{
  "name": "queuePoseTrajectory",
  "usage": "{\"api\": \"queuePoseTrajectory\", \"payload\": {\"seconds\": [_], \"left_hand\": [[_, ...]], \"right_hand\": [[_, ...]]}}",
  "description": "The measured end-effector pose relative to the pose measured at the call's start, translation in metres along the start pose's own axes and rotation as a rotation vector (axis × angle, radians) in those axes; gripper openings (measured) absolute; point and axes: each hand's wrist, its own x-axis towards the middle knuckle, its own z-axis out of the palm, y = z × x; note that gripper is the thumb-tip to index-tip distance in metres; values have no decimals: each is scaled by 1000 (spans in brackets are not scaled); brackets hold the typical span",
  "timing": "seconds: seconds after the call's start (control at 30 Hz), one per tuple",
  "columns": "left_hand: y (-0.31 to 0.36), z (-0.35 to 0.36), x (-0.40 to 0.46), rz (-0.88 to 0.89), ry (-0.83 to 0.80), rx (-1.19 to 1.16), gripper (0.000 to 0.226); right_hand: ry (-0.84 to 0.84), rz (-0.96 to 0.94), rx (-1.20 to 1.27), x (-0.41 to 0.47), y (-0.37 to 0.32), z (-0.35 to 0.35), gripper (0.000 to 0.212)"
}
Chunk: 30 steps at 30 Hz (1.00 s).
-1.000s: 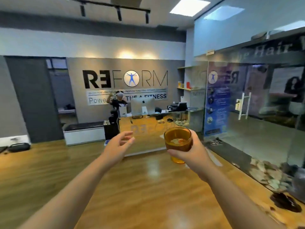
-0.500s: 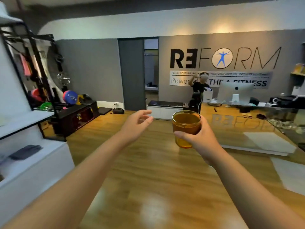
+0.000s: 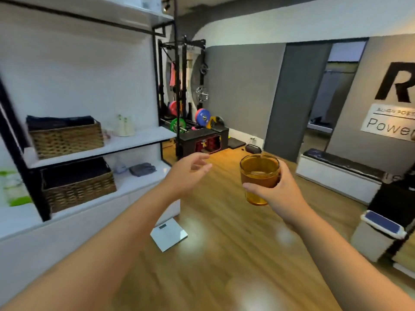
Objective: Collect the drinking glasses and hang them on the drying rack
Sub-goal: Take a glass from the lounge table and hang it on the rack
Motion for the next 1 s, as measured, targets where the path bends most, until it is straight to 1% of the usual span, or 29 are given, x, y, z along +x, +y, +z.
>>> {"api": "queuePoseTrajectory", "payload": {"seconds": [0.13, 0.23, 0.3, 0.4, 0.47, 0.57, 0.67, 0.77, 0.87, 0.93, 1.0], "left_hand": [[-41, -40, 21, -90, 138, 16, 35], [-77, -78, 30, -160, 244, 26, 32], [-105, -107, 36, -195, 330, 31, 30], [-150, -154, 44, -232, 454, 53, 27], [-179, -190, 51, -258, 498, 64, 29], [-223, -248, 64, -315, 546, 116, 33], [-262, -304, 75, -353, 584, 164, 31], [-298, -350, 83, -388, 634, 210, 31], [-329, -391, 89, -410, 696, 248, 30], [-350, -418, 89, -426, 740, 252, 27], [-370, -443, 86, -453, 779, 269, 28]], "right_hand": [[-136, -50, 39, 72, 4, 53, 88], [-228, -72, 76, 117, 6, 111, 95], [-302, -93, 102, 144, 7, 157, 93], [-391, -123, 155, 181, 10, 236, 85], [-424, -144, 188, 204, 10, 291, 84], [-481, -149, 240, 238, 2, 376, 87], [-538, -144, 308, 271, -18, 457, 87], [-599, -139, 360, 293, -36, 528, 94], [-666, -173, 371, 306, -51, 594, 101], [-713, -184, 380, 314, -60, 638, 99], [-770, -205, 403, 320, -68, 681, 89]]}}
